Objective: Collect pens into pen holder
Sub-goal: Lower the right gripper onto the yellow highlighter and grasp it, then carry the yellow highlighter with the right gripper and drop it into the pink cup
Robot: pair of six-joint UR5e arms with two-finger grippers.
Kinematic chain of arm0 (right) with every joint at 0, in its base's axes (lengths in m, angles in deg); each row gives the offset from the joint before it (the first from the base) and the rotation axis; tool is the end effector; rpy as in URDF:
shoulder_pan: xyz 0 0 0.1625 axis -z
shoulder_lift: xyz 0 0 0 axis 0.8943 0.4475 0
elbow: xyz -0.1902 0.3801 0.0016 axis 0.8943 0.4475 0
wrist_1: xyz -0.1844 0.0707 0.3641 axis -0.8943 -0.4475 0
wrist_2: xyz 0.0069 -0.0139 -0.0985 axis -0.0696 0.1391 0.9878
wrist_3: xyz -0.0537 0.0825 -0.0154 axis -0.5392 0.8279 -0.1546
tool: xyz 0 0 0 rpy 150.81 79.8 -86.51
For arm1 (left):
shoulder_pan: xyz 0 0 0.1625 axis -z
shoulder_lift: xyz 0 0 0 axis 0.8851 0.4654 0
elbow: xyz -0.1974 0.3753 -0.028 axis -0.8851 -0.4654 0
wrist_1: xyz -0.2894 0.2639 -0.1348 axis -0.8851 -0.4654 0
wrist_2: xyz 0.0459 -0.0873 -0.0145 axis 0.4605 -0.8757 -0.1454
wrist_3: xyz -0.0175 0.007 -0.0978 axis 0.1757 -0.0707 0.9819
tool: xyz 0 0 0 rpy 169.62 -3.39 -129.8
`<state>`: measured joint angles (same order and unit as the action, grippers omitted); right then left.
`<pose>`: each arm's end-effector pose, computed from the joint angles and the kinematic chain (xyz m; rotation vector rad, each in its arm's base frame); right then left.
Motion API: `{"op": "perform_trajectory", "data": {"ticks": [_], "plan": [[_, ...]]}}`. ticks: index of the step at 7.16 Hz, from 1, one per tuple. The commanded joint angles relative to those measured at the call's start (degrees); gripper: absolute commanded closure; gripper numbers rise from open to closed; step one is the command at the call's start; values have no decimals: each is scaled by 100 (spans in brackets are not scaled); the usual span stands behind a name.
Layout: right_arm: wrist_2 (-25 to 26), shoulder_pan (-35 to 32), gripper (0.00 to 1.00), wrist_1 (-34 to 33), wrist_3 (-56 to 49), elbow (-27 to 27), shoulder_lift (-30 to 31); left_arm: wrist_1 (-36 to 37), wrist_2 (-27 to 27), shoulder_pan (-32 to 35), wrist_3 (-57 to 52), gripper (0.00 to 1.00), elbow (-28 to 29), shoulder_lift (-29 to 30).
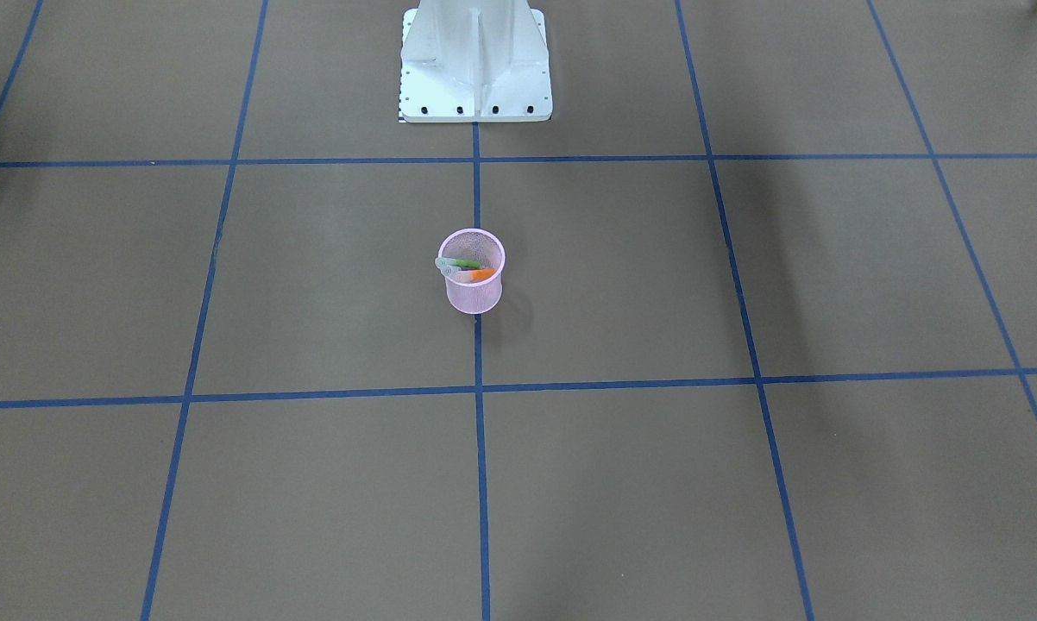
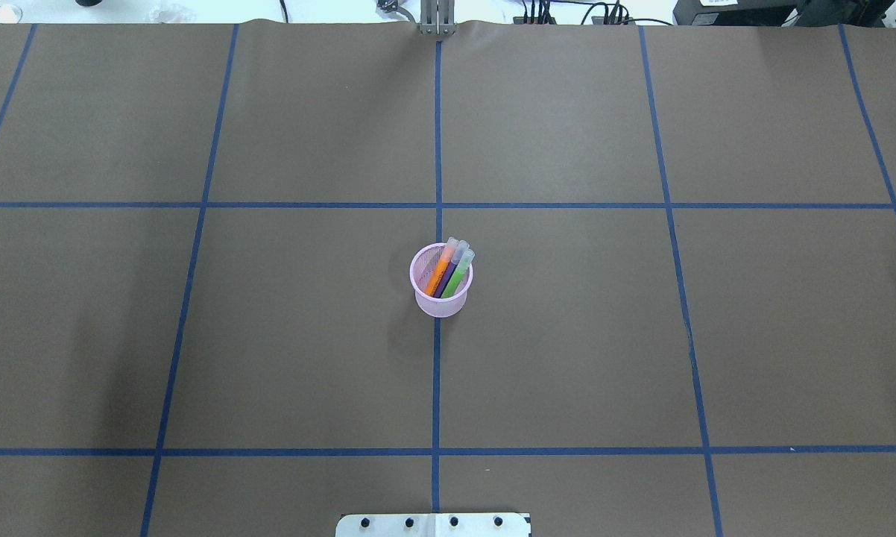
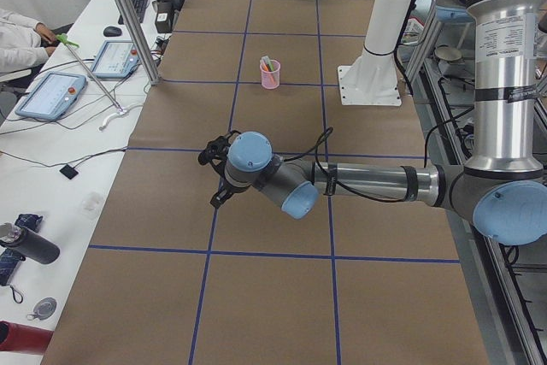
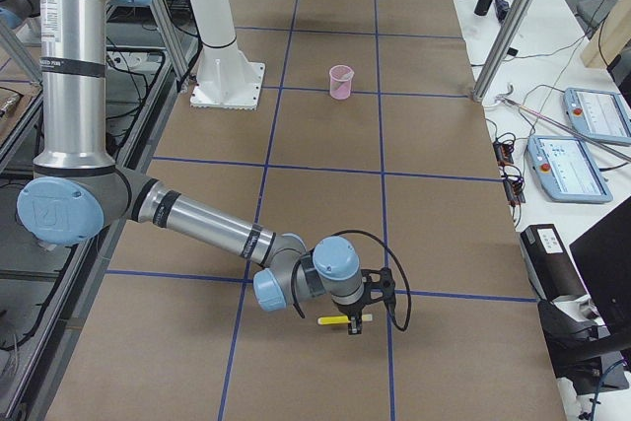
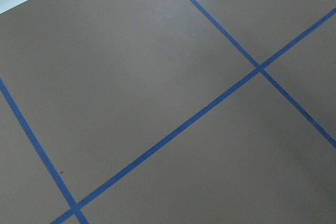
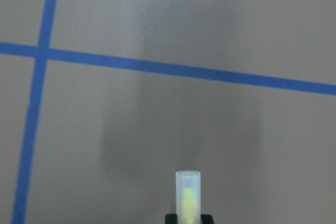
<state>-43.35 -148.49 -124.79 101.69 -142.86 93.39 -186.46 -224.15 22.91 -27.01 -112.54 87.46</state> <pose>0.0330 -0.4726 0.7455 0.2777 -0.6959 0.0463 -0.0166 -0.4659 0.5799 0.5734 0.8670 0.4330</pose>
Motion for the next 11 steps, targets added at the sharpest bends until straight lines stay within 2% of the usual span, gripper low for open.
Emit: {"op": "perform_trajectory", "data": {"ticks": [1,2,3,4,5,6,7,9,10,11], "plan": [[-242,8,100,-15,1044,-987,-35,569,556,139,140,0,33,-212],[-287,121,100,-32,1484,-1418,-44,1531,627,506,63,0,-37,-116],[-271,305,100,-41,1793,-1762,-44,2246,628,561,71,0,-55,-37],[-209,629,100,-67,2371,-2226,-71,3053,923,510,19,0,-90,-19],[-191,797,100,-68,2864,-2457,-219,3427,1205,492,-8,0,-160,-45],[-78,1008,100,-76,2930,-2642,-403,3796,1190,509,1,0,-195,-28],[245,1349,100,-85,3139,-2757,-588,3739,1086,535,36,0,-396,-123],[1288,2358,100,-94,4331,-2811,-1324,3747,1093,527,62,0,-477,-186],[1964,2903,100,-320,4737,-2811,-1745,3747,1085,527,62,0,-503,-186],[2423,3309,100,-705,4984,-2811,-2263,3747,1085,527,62,0,-503,-186]]}}
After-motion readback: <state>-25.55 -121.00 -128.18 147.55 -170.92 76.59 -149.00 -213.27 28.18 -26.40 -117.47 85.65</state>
